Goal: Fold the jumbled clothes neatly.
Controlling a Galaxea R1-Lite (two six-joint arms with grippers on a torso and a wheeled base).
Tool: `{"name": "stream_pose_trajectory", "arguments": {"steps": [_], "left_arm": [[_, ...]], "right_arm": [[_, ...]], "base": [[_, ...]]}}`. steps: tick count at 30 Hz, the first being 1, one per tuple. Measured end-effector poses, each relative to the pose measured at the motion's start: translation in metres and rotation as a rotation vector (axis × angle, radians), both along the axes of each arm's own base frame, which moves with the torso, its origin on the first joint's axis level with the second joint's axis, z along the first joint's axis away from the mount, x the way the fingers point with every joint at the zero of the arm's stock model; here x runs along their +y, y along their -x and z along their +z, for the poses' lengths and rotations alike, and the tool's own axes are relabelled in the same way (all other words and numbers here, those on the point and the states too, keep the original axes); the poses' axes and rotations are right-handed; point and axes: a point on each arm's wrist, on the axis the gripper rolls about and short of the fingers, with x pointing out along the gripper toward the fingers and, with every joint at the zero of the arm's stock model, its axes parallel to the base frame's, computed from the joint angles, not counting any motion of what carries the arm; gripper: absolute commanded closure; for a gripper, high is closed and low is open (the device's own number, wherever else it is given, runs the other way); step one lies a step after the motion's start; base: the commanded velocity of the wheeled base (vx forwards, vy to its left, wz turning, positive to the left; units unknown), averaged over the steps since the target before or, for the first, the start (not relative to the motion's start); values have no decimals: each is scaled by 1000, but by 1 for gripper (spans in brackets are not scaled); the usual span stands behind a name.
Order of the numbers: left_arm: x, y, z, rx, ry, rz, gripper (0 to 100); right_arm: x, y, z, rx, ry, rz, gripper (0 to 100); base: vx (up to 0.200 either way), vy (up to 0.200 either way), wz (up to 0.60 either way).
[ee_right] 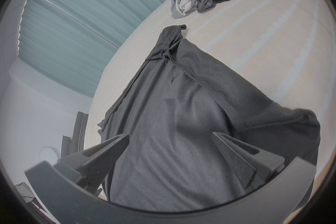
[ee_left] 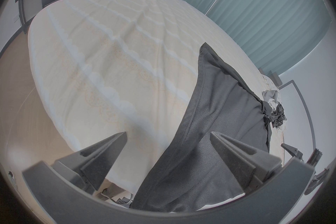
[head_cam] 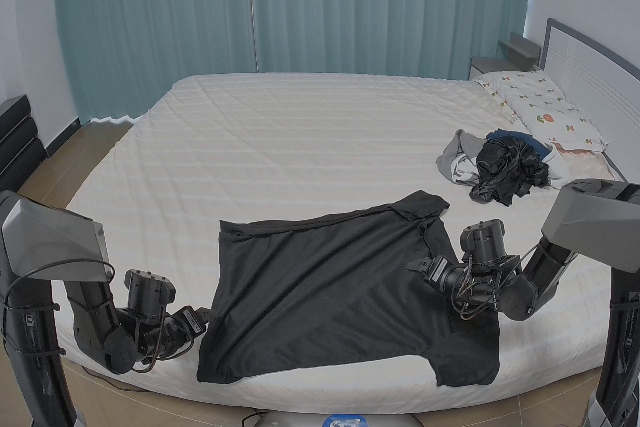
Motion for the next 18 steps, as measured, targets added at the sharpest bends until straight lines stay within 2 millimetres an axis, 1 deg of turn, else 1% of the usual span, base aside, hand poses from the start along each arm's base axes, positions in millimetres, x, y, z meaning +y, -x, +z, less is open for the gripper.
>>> {"name": "stream_pose_trajectory", "arguments": {"steps": [4, 10, 15, 18], "left_arm": [[0, -1, -3, 9, 6, -3, 0], [0, -1, -5, 21, 35, -13, 0], [1, -1, -6, 25, 39, -10, 0], [1, -2, -6, 24, 39, -9, 0]], "right_arm": [[3, -6, -5, -13, 29, 4, 0], [-5, -24, -15, -34, 60, -35, 0], [-18, -36, -23, -43, 87, -76, 0], [-28, -42, -24, -71, 104, -120, 0]], "base": [[0, 0, 0], [0, 0, 0], [0, 0, 0], [0, 0, 0]]}}
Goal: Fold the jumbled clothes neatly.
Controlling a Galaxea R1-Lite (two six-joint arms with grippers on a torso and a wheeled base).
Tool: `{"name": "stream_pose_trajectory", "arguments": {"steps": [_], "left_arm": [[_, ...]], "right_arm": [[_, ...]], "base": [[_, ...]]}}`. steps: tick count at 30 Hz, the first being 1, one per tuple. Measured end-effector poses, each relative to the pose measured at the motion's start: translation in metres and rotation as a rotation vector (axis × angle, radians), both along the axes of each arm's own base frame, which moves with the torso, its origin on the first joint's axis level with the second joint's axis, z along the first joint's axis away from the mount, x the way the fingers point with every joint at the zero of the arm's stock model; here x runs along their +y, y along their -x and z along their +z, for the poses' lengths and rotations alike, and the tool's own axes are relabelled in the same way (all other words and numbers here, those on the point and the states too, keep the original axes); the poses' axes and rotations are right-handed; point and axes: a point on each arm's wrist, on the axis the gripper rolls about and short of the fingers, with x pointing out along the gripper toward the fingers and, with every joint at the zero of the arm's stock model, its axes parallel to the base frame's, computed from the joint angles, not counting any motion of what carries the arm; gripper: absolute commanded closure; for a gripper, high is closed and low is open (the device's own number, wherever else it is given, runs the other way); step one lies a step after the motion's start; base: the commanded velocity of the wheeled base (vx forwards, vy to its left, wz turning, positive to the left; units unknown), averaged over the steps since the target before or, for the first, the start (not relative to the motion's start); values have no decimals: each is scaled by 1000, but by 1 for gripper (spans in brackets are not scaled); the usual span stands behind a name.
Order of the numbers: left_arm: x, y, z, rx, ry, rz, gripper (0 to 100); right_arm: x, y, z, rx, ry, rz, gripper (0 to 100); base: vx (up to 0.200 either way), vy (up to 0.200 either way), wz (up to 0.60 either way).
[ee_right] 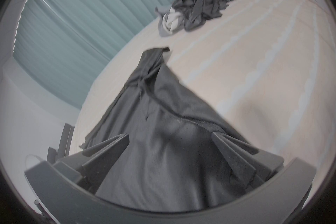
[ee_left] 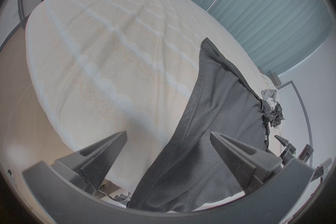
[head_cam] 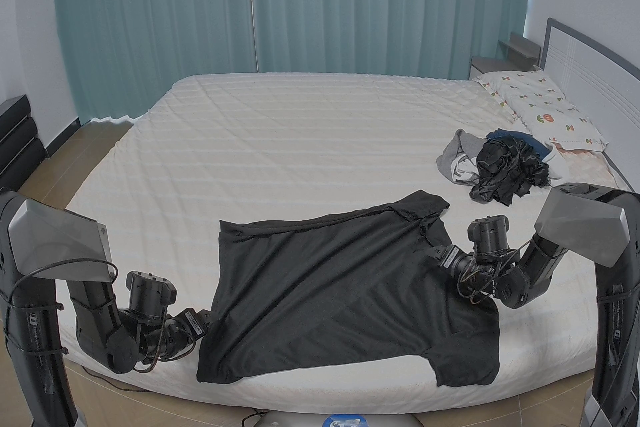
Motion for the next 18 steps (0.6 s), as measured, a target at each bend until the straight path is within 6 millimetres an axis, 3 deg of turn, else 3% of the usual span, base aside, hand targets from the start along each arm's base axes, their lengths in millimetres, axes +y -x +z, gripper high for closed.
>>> {"name": "stream_pose_trajectory", "arguments": {"steps": [6, 12, 18], "left_arm": [[0, 0, 0, 0, -1, 0, 0], [0, -1, -1, 3, -2, 0, 0], [0, 0, -2, 5, -4, -1, 0]], "right_arm": [[-20, -8, 8, -144, 28, -68, 0], [-58, -9, 3, -144, 60, -160, 0], [-65, 1, -1, -161, 99, -138, 0]], "base": [[0, 0, 0], [0, 0, 0], [0, 0, 0]]}}
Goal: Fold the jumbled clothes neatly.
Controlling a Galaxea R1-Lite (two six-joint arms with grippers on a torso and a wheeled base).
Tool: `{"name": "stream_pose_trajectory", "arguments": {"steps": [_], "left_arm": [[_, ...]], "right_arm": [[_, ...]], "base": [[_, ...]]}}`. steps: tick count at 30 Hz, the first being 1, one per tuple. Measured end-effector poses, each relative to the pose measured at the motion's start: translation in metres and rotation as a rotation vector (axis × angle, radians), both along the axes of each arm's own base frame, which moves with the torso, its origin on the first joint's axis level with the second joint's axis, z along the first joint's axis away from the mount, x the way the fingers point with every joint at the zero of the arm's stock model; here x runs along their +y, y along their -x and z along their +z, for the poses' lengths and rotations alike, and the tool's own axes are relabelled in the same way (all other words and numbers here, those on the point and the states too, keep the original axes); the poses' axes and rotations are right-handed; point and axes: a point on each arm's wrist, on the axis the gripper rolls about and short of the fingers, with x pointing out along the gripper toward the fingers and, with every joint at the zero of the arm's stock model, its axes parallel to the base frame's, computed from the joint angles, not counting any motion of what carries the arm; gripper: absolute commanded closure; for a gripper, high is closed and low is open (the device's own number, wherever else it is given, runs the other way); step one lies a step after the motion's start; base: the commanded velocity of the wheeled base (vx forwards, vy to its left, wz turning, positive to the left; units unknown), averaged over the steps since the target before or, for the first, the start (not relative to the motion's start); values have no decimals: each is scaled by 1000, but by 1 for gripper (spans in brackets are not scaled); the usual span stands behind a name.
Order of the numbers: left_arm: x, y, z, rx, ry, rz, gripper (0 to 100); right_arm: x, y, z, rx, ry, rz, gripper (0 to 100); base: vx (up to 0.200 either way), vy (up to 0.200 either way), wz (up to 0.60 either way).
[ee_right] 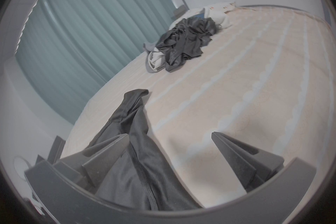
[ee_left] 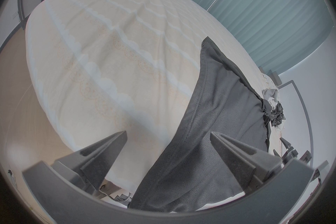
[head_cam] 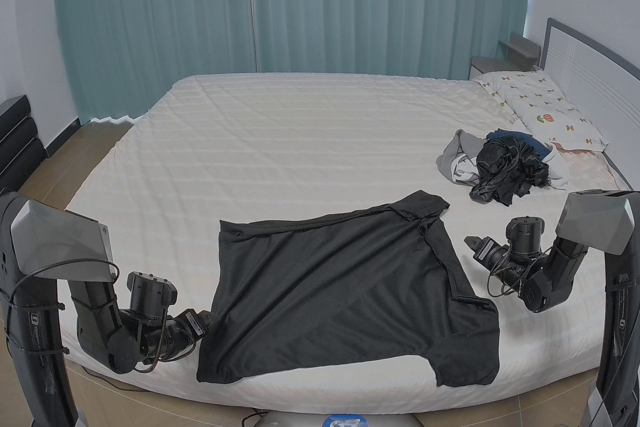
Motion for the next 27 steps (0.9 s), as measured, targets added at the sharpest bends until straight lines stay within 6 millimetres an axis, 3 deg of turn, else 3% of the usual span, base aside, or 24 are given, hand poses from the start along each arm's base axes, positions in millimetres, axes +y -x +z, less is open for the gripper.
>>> {"name": "stream_pose_trajectory", "arguments": {"steps": [4, 10, 15, 27], "left_arm": [[0, 0, 0, 1, -1, 0, 0], [0, 0, -1, 2, -1, -1, 0], [-1, 0, -1, 2, -2, -4, 0], [-1, 0, -1, 4, -3, -5, 0]], "right_arm": [[10, 11, -3, -18, 68, 68, 0], [44, 22, -9, -8, 140, 189, 0], [59, 16, -15, -14, 249, 249, 0], [66, -13, -18, 72, 417, 320, 0]], "base": [[0, 0, 0], [0, 0, 0], [0, 0, 0], [0, 0, 0]]}}
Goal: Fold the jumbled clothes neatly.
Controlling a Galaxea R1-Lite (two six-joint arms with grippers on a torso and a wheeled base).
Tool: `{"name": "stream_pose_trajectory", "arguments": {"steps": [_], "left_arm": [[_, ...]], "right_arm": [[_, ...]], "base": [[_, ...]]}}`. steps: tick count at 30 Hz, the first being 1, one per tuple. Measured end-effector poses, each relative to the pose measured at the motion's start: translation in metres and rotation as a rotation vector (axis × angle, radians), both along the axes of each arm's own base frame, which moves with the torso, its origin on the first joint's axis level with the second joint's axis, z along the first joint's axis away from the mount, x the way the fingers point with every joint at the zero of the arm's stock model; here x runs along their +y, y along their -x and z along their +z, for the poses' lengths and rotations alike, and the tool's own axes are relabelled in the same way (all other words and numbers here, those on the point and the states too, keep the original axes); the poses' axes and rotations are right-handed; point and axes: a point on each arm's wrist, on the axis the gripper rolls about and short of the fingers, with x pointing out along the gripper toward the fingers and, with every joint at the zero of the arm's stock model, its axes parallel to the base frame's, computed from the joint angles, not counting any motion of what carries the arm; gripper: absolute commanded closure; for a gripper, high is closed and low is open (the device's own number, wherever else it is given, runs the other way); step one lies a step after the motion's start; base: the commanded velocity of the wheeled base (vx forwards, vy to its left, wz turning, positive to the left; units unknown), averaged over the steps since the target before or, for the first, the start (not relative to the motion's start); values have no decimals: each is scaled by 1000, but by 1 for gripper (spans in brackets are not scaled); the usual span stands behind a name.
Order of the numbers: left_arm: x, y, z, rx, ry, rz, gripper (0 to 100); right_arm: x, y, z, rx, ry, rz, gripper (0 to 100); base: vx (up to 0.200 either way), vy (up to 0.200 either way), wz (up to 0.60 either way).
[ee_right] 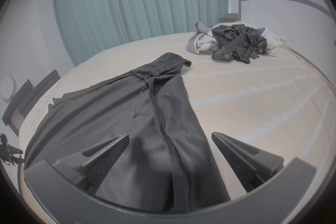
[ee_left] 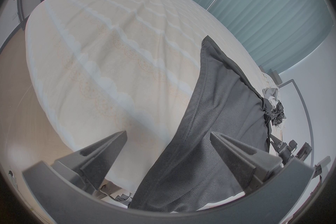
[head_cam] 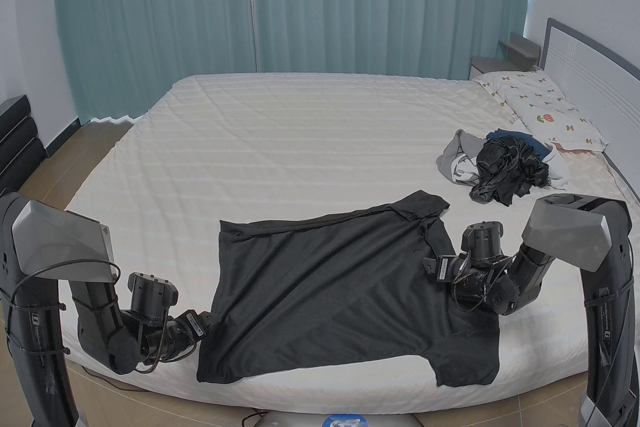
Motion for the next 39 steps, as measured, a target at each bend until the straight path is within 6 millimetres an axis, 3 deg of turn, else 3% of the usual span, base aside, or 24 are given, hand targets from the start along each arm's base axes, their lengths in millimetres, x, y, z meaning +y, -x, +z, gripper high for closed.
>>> {"name": "stream_pose_trajectory", "arguments": {"steps": [7, 8, 24, 32, 39], "left_arm": [[0, 0, 0, 0, 0, 0, 0], [0, -1, 0, -2, 0, 1, 0], [0, -2, 0, -3, 0, 2, 0], [0, -1, 0, -3, 0, 2, 0], [0, -1, 0, -2, 0, 2, 0]], "right_arm": [[2, -7, -2, 11, 41, 19, 0], [2, -7, -2, 16, 43, 20, 100], [-9, -8, 4, 7, 70, -9, 100], [-34, -12, 16, -13, 34, -58, 100], [-52, -15, 15, -1, -48, -81, 100]], "base": [[0, 0, 0], [0, 0, 0], [0, 0, 0], [0, 0, 0], [0, 0, 0]]}}
